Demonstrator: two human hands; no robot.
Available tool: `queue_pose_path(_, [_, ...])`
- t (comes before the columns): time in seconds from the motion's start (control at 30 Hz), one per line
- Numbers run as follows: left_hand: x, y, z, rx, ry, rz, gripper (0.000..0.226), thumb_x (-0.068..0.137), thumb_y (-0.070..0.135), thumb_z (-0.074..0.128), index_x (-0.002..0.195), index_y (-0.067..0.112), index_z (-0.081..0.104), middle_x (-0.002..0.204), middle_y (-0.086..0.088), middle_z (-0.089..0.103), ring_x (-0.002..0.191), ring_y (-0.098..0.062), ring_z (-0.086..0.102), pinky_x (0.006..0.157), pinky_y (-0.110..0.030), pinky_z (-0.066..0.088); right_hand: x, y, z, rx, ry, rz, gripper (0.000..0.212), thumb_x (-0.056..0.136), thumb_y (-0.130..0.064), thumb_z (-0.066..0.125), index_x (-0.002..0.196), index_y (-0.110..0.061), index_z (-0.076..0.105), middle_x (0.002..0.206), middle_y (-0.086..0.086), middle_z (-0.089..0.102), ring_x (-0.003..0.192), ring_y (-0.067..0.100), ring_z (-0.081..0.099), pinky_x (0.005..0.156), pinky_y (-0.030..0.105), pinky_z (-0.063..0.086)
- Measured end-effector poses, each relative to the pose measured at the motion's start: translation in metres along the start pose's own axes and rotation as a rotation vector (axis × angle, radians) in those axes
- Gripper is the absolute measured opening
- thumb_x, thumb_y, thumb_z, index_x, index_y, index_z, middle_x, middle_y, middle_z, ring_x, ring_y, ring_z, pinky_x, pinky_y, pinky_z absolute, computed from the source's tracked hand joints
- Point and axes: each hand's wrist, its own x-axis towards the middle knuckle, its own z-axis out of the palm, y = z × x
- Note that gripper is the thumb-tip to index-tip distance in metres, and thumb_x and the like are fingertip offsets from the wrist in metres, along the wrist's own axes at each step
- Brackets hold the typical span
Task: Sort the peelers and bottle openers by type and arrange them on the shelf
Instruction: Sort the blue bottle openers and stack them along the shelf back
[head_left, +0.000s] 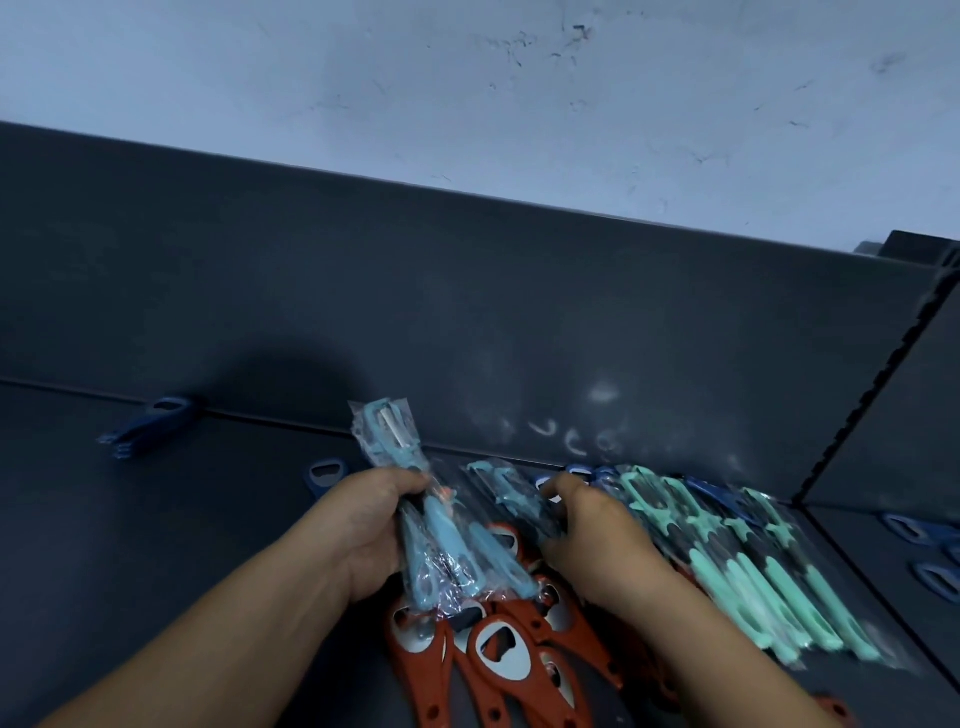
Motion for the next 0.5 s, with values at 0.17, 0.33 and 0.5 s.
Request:
queue_pose_path(0.17, [-0.002, 0.002, -0.004, -0.003, 0.004, -0.018, 0.026, 0.096, 0.008, 0.043, 0.117, 0.0, 0.058, 0.11, -0.023, 0.068, 0.102, -0.038, 0.064, 0.082, -0.051, 0.052, 0.008, -0.005, -0.003, 0.113, 0.079, -0.042, 0.026, 0.084, -0.01, 0.063, 0.098, -0.03, 0.054, 0.1, -0.007, 0.062, 0.087, 0.013, 0.06, 0.072, 0.024, 0.048])
queue_pose_path(0.33, [-0.006, 0.004, -0.006, 0.0, -0.002, -0.02, 0.026, 0.096, 0.008, 0.043, 0.116, 0.001, 0.058, 0.108, -0.024, 0.069, 0.1, -0.039, 0.065, 0.082, -0.051, 0.052, 0.016, -0.013, 0.009, -0.066, -0.057, -0.016, 0.037, 0.082, -0.014, 0.062, 0.117, -0.021, 0.053, 0.114, 0.002, 0.063, 0.101, 0.022, 0.06, 0.074, 0.024, 0.044])
queue_pose_path(0.5, [-0.009, 0.006, -0.01, 0.005, 0.0, -0.015, 0.023, 0.096, 0.007, 0.043, 0.112, 0.002, 0.057, 0.103, -0.023, 0.07, 0.094, -0.037, 0.066, 0.081, -0.051, 0.052, 0.019, -0.018, 0.007, -0.089, -0.057, 0.005, 0.042, 0.08, -0.002, 0.053, 0.118, -0.022, 0.054, 0.113, 0.003, 0.064, 0.102, 0.022, 0.06, 0.074, 0.023, 0.046])
